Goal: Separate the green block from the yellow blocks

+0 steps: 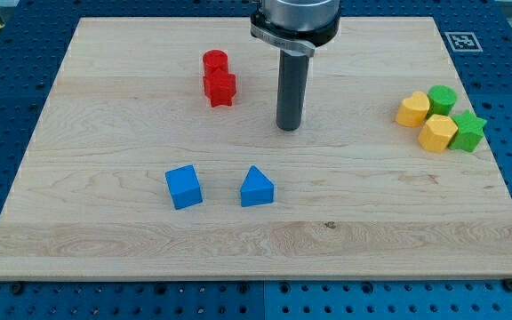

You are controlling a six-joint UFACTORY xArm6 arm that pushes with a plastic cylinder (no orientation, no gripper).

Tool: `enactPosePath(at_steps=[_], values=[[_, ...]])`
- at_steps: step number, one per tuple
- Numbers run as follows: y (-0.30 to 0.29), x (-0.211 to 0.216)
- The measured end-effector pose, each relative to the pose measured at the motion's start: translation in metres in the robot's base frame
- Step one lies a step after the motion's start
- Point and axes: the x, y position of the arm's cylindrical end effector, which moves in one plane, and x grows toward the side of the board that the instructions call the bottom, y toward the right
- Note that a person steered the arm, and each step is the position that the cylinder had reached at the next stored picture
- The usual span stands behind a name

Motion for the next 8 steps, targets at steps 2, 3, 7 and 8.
enactPosePath(at_steps=[2, 3, 7, 8], values=[[0.007, -0.033], [0.017, -0.056], [0.046, -0.107], [0.063, -0.122]])
